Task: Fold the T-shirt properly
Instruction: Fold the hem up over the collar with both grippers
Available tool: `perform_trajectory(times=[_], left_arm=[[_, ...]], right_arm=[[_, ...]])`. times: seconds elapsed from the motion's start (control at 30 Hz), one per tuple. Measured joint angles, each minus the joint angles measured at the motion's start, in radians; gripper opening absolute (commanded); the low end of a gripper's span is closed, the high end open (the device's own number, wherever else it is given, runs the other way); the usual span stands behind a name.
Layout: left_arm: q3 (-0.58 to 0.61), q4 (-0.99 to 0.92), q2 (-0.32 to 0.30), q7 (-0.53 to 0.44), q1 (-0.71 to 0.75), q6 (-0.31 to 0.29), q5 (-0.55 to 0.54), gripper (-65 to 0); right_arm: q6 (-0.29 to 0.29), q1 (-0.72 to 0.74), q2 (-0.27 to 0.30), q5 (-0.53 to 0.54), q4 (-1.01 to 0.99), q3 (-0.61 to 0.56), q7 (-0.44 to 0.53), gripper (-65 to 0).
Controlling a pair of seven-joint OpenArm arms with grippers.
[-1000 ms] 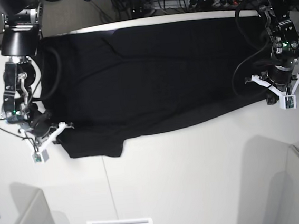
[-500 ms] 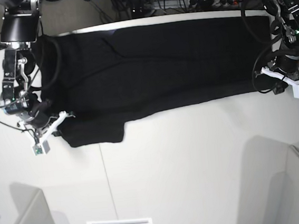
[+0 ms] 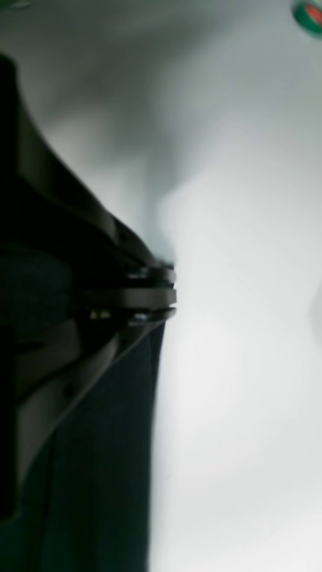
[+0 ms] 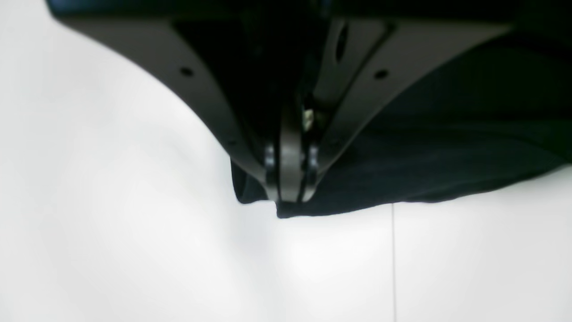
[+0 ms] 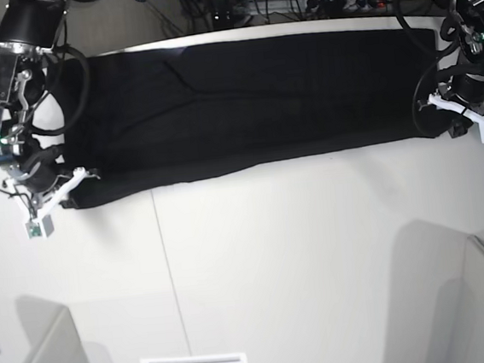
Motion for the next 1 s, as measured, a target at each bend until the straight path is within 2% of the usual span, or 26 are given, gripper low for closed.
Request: perform_trajectory(times=[0.23,0.37,0.47,0.53,0.7,1.0], left_arm=[[-0.007,0.003,0.000,-0.002,0.031,-0.004,0.000,-65.0],[-0.046,0.005,0.002,0.010,0.038,-0.101,-0.008,-65.0],[-0.088,0.005,0.008,0.064,0.041,-0.109,-0.007,-65.0],[-0.104,0.005,0.010,0.068,0.045,-0.131,-0.003,-65.0],[-0.113,0.005,0.007,0.064,0.075,-0.150,-0.011,-65.0],[-0.114,0.012,0.007,0.064,0.134,-0.150,-0.007,-65.0]], right_arm=[[0.000,-0.060,-0.006,-0.001,0.060,0.001,-0.019,-65.0],[0.000,-0.091,-0.031,-0.003,0.103,0.061,-0.054,-65.0],[0.000,-0.100,-0.039,0.004,0.123,0.090,-0.089,-65.0],[0.000,-0.113,-0.039,0.004,0.140,0.092,-0.097,-65.0],[0.002,-0.160,-0.042,0.001,0.149,0.092,-0.103,-65.0],[0.002,-0.217,-0.041,0.004,0.161,0.093,-0.095,-65.0]])
